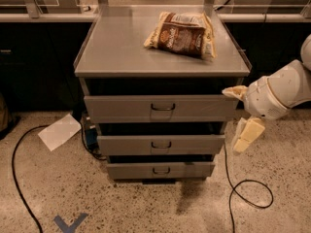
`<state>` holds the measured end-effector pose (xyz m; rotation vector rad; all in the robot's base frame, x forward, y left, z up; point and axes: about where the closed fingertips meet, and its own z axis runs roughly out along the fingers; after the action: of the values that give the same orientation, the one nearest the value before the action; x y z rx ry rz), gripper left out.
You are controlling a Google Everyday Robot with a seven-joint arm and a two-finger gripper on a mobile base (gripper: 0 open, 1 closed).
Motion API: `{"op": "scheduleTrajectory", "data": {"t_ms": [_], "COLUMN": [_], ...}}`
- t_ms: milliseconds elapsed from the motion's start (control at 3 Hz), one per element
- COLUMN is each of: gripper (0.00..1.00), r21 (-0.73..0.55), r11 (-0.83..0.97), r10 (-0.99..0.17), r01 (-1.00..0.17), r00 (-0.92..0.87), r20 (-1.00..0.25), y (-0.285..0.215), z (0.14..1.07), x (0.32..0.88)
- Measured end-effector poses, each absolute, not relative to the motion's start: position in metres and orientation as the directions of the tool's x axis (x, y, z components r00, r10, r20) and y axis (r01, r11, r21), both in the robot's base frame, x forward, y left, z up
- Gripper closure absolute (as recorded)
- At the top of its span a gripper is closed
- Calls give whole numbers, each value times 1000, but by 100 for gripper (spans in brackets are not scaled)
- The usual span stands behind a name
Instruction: Open middle drawer
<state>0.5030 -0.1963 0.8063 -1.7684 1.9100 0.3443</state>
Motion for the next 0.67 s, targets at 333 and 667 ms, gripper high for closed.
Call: {"op": "scheduleTrajectory", "data": {"t_ms": [333,667], "gripper": [0,0], "r21": [-162,-176], "r11": [123,118], "r10": [-841,-821], "r01": [-979,-977], "r00": [-16,4], "r20": [-540,-571], "y": [-189,-181], "z": [789,762], "x": [512,520]}}
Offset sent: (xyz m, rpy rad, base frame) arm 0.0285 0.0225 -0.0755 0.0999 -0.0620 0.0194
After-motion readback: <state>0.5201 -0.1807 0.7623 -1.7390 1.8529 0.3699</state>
